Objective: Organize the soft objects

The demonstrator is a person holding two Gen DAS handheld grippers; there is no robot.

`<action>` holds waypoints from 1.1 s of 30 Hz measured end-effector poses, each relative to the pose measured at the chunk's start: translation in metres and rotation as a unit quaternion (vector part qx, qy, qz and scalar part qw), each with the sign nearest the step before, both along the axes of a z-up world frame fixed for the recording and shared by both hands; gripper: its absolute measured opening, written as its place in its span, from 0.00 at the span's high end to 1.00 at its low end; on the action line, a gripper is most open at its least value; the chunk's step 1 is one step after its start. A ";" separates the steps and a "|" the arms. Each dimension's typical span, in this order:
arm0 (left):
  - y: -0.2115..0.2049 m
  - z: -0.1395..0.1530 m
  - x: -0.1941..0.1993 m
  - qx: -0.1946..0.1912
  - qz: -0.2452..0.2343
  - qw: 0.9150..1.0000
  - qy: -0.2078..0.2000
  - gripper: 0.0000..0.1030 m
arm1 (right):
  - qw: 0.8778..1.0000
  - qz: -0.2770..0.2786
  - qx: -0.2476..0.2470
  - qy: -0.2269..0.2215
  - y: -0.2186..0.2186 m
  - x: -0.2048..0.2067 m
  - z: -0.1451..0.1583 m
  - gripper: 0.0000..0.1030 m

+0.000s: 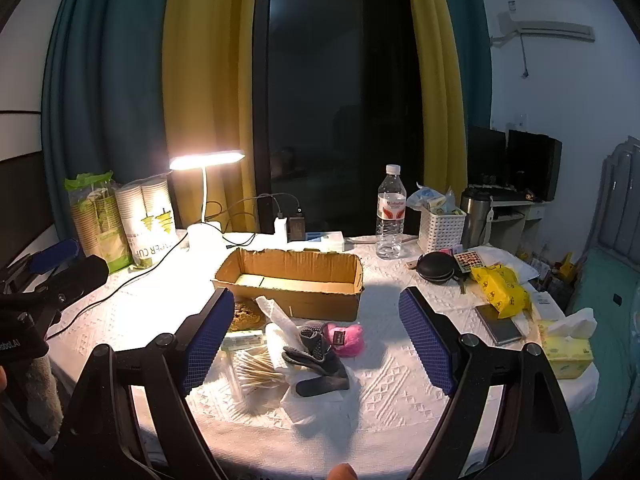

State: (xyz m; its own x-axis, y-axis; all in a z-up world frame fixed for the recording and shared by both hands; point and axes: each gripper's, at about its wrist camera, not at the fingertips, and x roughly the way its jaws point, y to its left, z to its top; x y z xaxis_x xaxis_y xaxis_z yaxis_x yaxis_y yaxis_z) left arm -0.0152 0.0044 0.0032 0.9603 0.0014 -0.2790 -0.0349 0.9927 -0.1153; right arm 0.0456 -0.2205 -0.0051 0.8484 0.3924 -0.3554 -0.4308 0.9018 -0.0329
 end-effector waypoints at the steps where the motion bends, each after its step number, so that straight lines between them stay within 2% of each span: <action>1: 0.000 -0.001 0.000 -0.001 0.000 1.000 0.000 0.01 | 1.000 0.000 0.000 0.001 0.000 0.000 0.000 0.16; 33: 0.004 -0.008 0.001 -0.001 0.001 1.000 0.007 0.01 | 1.000 0.000 -0.003 0.005 0.002 0.001 -0.005 0.16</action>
